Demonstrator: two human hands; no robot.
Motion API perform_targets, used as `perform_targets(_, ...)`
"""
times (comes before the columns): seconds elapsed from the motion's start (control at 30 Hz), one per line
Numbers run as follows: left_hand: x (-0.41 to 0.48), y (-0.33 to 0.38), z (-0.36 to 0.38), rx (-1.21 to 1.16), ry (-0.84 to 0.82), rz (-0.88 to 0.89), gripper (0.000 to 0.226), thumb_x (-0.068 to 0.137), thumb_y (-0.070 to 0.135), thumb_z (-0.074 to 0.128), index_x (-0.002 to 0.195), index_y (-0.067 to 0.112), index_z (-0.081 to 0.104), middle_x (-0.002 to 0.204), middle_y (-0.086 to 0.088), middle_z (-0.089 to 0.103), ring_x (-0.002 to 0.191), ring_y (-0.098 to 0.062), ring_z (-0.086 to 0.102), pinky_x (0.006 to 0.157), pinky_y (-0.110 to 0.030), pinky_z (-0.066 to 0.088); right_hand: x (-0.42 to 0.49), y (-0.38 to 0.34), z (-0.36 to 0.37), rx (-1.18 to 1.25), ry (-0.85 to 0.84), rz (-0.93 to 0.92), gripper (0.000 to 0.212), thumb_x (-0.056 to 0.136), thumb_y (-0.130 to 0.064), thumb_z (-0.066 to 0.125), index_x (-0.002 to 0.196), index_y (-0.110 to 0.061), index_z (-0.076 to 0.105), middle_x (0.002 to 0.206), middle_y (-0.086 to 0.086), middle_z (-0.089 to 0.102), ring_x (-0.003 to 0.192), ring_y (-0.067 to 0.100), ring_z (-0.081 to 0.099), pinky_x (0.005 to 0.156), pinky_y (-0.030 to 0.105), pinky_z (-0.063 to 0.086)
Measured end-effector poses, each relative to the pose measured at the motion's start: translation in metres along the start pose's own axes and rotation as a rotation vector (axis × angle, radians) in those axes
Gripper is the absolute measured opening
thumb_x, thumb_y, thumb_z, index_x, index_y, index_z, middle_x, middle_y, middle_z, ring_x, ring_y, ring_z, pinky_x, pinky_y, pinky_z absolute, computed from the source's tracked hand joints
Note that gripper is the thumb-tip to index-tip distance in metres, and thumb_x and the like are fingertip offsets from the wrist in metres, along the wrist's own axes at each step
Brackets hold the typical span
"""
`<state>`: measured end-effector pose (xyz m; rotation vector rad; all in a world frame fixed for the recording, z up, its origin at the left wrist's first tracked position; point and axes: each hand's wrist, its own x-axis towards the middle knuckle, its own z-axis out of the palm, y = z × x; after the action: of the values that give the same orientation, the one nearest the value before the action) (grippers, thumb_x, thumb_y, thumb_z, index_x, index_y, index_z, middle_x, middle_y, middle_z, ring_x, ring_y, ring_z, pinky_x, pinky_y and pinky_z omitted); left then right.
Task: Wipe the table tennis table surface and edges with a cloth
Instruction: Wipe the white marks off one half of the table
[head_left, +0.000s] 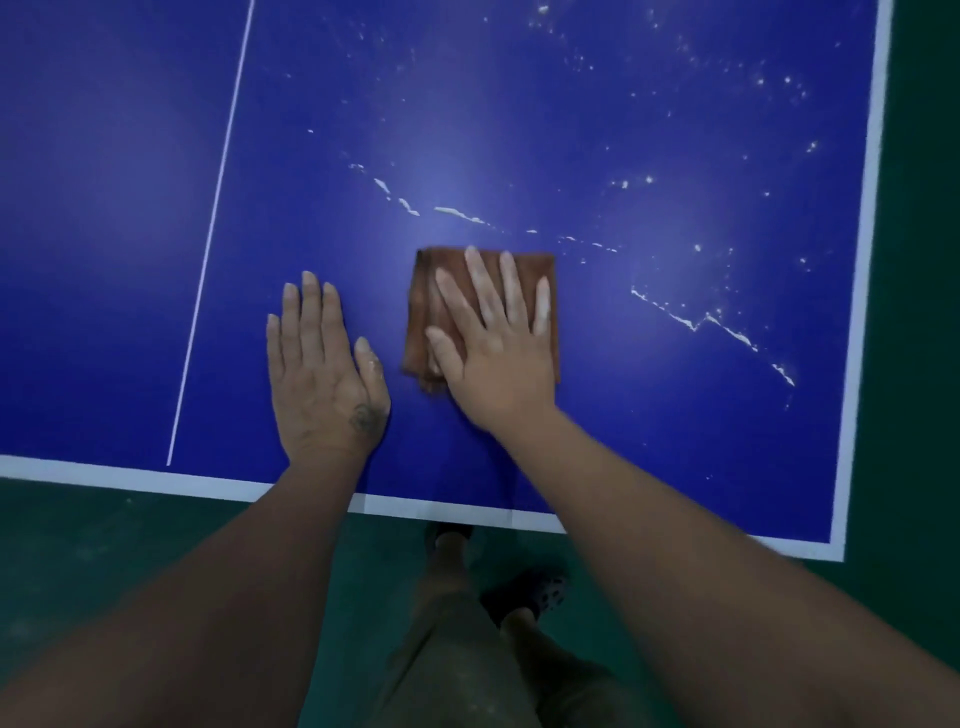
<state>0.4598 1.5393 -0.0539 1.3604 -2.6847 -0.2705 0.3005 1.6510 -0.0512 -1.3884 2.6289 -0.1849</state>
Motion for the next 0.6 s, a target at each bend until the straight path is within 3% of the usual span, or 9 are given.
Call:
perform_targets(0.2,0.0,-0.003,-0.001,-0.04,0.001,-0.005,0.062,0.117,0.031,0.024,0.169,-0.001,0.029,0.18,-0.016,0.022,0.169,-0.031,0.015,0.137,-0.052,0.014,0.063,-0.021,-0.006,0.023,-0.064,0.054,0.065,0.112,-0.059,0.029,0.172,-0.034,0.019,0.182,-0.001,0.003,0.168,0.029,-0.004,0.131,0.061,-0.008)
perform_targets(0.43,0.001,-0.006,0.0,-0.067,0.018,0.011,0.062,0.117,0.035,0.028,0.168,-0.001,0.032,0.18,-0.016,0.024,0.169,-0.032,0.016,0.137,-0.052,0.014,-0.067,0.005,-0.003,0.014,0.002,0.03,0.062,0.113,-0.054,0.04,0.169,-0.029,0.033,0.18,0.002,0.014,0.167,0.03,0.006,0.13,0.066,0.011)
perform_targets(0.6,-0.001,-0.004,0.001,-0.111,0.015,0.019,0.063,0.118,0.039,0.026,0.168,0.001,0.031,0.18,-0.014,0.024,0.169,-0.029,0.015,0.138,-0.052,0.014,-0.14,0.05,-0.007,-0.019,-0.042,0.14,0.061,0.112,-0.057,0.037,0.167,-0.031,0.037,0.18,-0.002,0.016,0.167,0.029,0.009,0.13,0.067,0.013)
